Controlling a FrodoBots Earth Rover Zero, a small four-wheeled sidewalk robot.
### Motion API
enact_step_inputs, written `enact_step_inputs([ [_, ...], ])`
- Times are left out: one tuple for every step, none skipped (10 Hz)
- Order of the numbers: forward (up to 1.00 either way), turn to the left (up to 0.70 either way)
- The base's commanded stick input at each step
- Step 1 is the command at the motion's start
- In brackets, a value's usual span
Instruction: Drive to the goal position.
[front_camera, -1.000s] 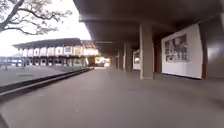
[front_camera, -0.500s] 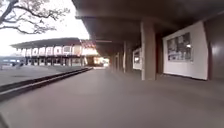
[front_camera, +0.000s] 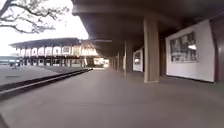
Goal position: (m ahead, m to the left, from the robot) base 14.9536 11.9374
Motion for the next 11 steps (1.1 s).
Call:
enact_step_inputs([
  [0.7, 0.0],
  [0.7, 0.0],
  [0.7, 0.0],
  [0.7, 0.0],
  [0.7, 0.0],
  [0.7, 0.0],
  [0.7, 0.0],
  [0.7, 0.0],
  [0.7, 0.0],
  [0.7, 0.0],
  [0.7, 0.0],
])
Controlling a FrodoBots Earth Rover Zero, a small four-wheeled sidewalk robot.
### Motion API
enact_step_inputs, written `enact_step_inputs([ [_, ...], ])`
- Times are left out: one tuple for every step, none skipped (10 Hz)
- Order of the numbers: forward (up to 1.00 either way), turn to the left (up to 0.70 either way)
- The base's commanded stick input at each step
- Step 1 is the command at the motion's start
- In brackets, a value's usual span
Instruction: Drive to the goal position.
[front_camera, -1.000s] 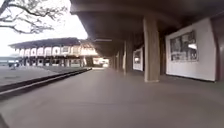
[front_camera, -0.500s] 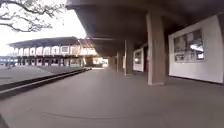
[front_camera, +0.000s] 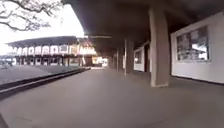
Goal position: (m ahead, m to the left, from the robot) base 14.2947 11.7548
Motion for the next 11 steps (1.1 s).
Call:
enact_step_inputs([
  [0.7, 0.0],
  [0.7, 0.0],
  [0.7, 0.0],
  [0.7, 0.0],
  [0.7, 0.0],
  [0.7, 0.0],
  [0.7, 0.0],
  [0.7, 0.0],
  [0.7, 0.0],
  [0.7, 0.0],
  [0.7, 0.0],
])
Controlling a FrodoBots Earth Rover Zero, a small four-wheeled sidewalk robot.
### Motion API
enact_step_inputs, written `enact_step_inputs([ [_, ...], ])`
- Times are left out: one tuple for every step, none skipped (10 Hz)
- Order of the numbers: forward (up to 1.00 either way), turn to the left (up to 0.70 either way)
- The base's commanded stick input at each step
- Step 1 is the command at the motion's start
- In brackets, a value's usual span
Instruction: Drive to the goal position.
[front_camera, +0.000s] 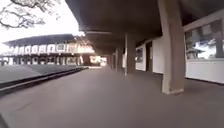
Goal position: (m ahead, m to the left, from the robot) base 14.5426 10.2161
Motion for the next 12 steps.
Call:
enact_step_inputs([
  [0.7, 0.0],
  [0.7, 0.0],
  [0.7, 0.0],
  [0.7, 0.0],
  [0.7, 0.0],
  [0.7, 0.0],
  [0.7, 0.0],
  [0.7, 0.0],
  [0.7, 0.0],
  [0.7, 0.03],
  [0.7, 0.2],
  [0.7, 0.35],
])
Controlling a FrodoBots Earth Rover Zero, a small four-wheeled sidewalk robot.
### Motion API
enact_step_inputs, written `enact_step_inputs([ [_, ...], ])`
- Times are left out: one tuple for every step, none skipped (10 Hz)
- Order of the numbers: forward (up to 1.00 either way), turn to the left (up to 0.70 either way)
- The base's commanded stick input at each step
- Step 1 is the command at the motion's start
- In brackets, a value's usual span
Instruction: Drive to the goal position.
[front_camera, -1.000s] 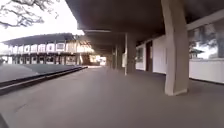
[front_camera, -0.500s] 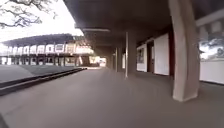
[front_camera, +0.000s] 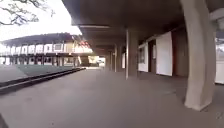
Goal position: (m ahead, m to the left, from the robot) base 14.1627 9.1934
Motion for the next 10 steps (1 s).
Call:
enact_step_inputs([
  [0.7, 0.35],
  [0.7, 0.35],
  [0.7, 0.0],
  [0.7, 0.0],
  [0.7, 0.0],
  [0.7, 0.0],
  [0.7, 0.0],
  [0.7, 0.0],
  [0.7, 0.0],
  [0.7, 0.0],
])
